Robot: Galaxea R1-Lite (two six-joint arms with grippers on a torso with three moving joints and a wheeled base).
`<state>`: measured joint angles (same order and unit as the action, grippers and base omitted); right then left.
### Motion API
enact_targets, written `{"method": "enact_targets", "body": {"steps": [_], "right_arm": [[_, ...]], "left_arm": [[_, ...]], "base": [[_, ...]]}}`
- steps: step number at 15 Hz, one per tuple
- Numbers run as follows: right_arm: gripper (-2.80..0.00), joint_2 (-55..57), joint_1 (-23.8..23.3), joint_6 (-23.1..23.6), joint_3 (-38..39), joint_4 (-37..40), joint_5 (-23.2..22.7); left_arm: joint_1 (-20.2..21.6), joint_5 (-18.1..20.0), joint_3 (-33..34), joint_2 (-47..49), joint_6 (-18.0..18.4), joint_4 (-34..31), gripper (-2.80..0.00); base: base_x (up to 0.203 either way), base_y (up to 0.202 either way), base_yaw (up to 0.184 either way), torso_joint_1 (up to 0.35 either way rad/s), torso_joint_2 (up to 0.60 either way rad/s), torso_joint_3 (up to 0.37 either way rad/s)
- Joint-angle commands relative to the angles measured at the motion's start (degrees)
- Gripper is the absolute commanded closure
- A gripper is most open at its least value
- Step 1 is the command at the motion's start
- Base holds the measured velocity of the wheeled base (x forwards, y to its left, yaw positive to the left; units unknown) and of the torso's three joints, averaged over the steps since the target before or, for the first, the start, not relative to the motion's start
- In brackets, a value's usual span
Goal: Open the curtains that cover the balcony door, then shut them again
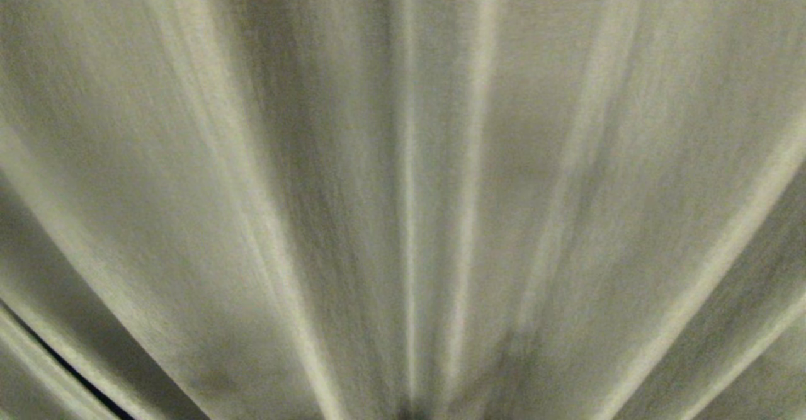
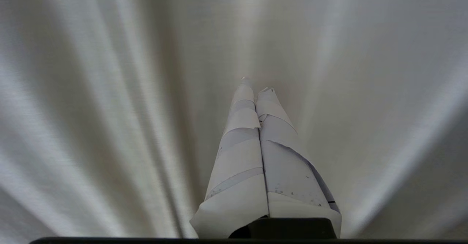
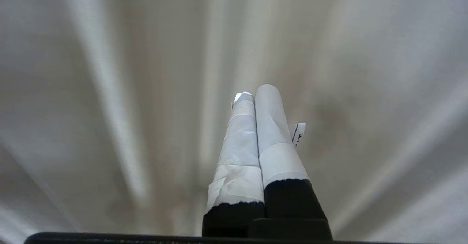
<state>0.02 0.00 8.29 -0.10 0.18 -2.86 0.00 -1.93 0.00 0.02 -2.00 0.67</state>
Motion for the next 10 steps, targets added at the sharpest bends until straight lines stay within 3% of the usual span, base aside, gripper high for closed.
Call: {"method": "enact_targets", "body": {"steps": [1, 10], "right_arm": [[0.0, -0.02, 0.0, 0.15, 0.01, -0.01, -0.04], [0.0, -0.02, 0.0, 0.41, 0.01, -0.01, -0.04]], "left_arm": [[0.0, -0.09, 0.0, -0.02, -0.02, 0.04, 0.0], [0.0, -0.03, 0.0, -0.02, -0.02, 0.04, 0.0]], "base": [[0.0, 0.181, -0.001, 0.003, 0.0, 0.006], [0.0, 0.193, 0.001, 0.004, 0.0, 0.004]]}}
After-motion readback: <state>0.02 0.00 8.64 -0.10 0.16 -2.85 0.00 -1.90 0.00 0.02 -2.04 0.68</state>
